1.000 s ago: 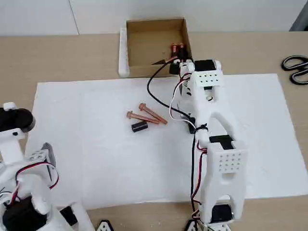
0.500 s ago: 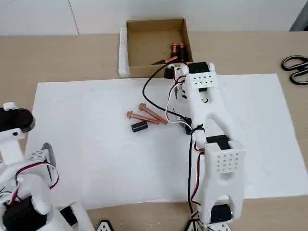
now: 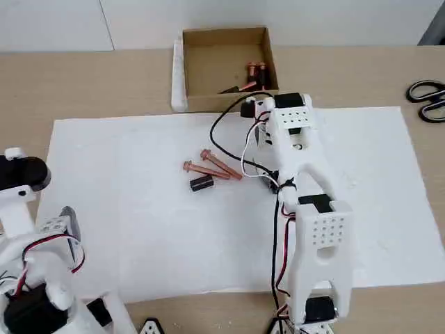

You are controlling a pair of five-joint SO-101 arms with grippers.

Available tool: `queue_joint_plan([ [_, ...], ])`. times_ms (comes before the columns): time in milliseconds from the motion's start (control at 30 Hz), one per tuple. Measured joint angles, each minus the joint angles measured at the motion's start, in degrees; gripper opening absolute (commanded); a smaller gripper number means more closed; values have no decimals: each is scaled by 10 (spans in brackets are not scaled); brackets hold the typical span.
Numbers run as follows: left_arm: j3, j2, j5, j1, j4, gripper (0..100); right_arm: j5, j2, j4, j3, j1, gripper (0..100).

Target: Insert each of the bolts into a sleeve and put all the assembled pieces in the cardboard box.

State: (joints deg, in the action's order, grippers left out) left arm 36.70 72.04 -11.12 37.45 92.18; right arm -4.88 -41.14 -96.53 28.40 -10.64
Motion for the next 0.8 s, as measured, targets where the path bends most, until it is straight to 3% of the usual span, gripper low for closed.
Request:
queue_joint_plan([
  [367,0,0,0,0,0,211,0,32,-9,-6,4,5],
  [667,-2,-4,27,0,0,212,0,238,-12,-6,-2,4],
  [800,-55,-72,27,0,3,212,0,293,-17,-8,-2,4],
])
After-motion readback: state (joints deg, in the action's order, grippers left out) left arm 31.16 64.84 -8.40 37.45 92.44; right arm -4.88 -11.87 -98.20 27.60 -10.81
